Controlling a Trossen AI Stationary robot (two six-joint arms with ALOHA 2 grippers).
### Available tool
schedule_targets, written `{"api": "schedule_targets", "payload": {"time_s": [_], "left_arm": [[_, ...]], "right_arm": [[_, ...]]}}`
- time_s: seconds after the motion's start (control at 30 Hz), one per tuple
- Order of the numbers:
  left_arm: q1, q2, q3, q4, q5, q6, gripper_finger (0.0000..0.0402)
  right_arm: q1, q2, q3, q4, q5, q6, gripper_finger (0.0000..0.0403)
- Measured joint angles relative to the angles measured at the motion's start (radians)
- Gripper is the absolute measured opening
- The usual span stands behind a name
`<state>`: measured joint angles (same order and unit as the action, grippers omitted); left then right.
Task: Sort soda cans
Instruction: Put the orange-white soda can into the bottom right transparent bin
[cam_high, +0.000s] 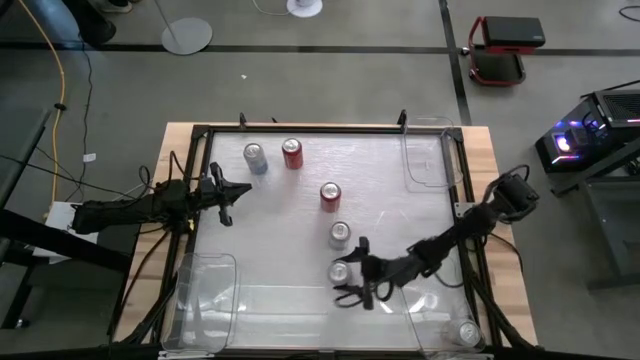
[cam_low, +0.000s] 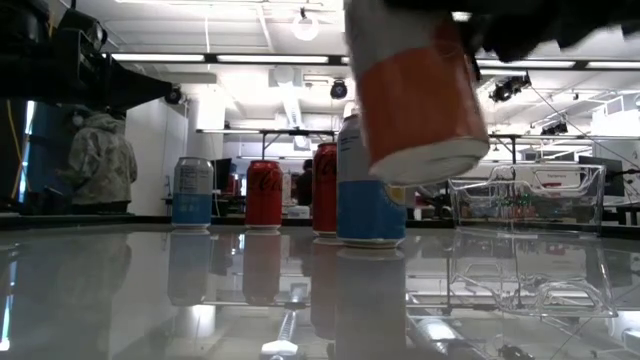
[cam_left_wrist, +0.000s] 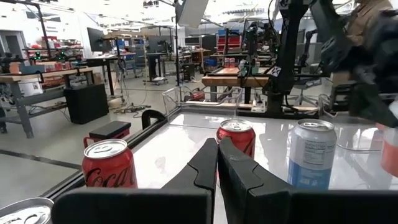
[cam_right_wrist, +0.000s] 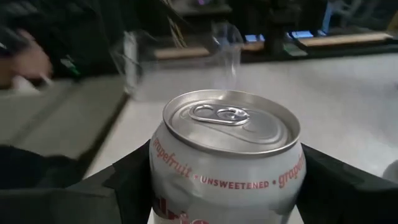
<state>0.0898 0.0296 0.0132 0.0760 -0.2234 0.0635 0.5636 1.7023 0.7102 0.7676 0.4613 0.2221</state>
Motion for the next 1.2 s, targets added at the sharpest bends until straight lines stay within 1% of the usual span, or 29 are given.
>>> {"api": "schedule_targets", "payload": {"time_s": [0.07, 0.13, 0.23, 0.4, 0.6, 0.73, 0.87, 1.0, 1.1, 1.2], "left_arm": [[0.0, 0.0, 0.0, -0.001, 0.0, -0.006, 0.0005], [0.0, 0.0, 0.0, -0.002, 0.0, -0.006, 0.0005], [0.0, 0.0, 0.0, -0.003, 0.0, -0.007, 0.0005], [0.0, 0.0, 0.0, -0.004, 0.0, -0.011, 0.0005], [0.0, 0.0, 0.0, -0.004, 0.0, -0.011, 0.0005], [0.0, 0.0, 0.0, -0.004, 0.0, -0.01, 0.0005], [0.0, 0.0, 0.0, -0.005, 0.0, -0.01, 0.0005], [0.0, 0.0, 0.0, -0.004, 0.0, -0.01, 0.0005], [0.0, 0.0, 0.0, -0.004, 0.0, -0.01, 0.0005], [0.0, 0.0, 0.0, -0.004, 0.0, -0.01, 0.0005]], "right_arm": [[-0.003, 0.0, -0.065, 0.107, -0.023, 0.001, 0.0287], [-0.002, 0.0, -0.108, 0.139, -0.034, 0.009, 0.0287], [-0.002, 0.0, -0.134, 0.112, -0.049, 0.048, 0.0295], [-0.001, 0.0, -0.135, 0.01, -0.057, 0.099, 0.031], [-0.002, -0.004, -0.132, -0.042, -0.064, 0.261, 0.0314], [-0.002, -0.004, -0.132, -0.048, -0.072, 0.316, 0.0315], [-0.001, -0.002, -0.135, -0.017, -0.07, 0.303, 0.0316], [-0.002, 0.0, -0.136, 0.007, -0.115, 0.295, 0.0316], [-0.009, 0.001, -0.136, 0.012, -0.113, 0.286, 0.0316], [-0.009, 0.001, -0.134, 0.02, -0.076, 0.155, 0.0316]]}}
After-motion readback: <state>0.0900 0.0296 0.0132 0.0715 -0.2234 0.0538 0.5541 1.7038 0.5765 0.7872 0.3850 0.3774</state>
